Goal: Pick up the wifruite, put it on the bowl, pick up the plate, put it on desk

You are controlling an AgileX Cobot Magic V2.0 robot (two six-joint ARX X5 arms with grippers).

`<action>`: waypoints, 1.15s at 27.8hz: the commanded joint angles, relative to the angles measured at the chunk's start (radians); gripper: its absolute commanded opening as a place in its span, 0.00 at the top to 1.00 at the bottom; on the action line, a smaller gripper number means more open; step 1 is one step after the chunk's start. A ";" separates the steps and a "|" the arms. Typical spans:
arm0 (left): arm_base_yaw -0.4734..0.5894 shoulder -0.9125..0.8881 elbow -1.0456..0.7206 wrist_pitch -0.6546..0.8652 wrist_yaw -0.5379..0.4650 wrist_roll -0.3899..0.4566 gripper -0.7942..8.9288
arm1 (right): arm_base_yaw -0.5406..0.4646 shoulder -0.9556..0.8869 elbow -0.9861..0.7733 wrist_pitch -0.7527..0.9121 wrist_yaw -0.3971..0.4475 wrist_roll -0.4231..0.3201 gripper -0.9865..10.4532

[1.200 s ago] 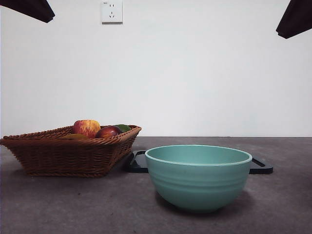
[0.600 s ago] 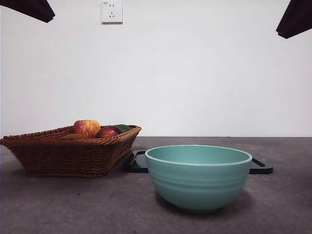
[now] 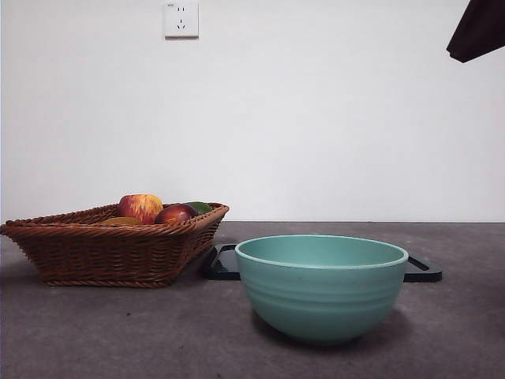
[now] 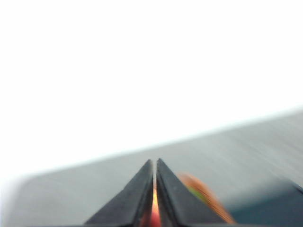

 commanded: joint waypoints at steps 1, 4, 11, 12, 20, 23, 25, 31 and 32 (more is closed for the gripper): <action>0.040 -0.066 -0.053 0.053 -0.102 0.013 0.91 | 0.006 0.007 0.016 0.011 0.000 -0.010 0.91; 0.072 -0.150 -0.140 0.063 -0.181 0.012 0.91 | 0.006 0.007 0.016 0.011 0.000 -0.010 0.91; 0.108 -0.290 -0.361 0.119 -0.203 0.011 0.91 | 0.006 0.007 0.016 0.011 0.000 -0.010 0.91; 0.109 -0.309 -0.395 0.124 -0.203 0.011 0.91 | 0.006 0.007 0.016 0.011 0.000 -0.010 0.91; 0.109 -0.436 -0.634 0.166 -0.204 0.004 0.91 | 0.006 0.007 0.016 0.011 0.000 -0.010 0.91; 0.109 -0.473 -0.698 0.163 -0.210 0.004 0.91 | 0.006 0.007 0.016 0.011 0.000 -0.010 0.91; 0.109 -0.492 -0.733 0.163 -0.220 0.004 0.91 | 0.006 0.007 0.016 0.011 0.000 -0.010 0.91; 0.109 -0.537 -0.810 0.160 -0.229 0.003 0.91 | 0.006 0.007 0.016 0.011 0.000 -0.010 0.91; 0.109 -0.545 -0.822 0.160 -0.229 0.003 0.91 | 0.006 0.007 0.016 0.011 0.000 -0.010 0.91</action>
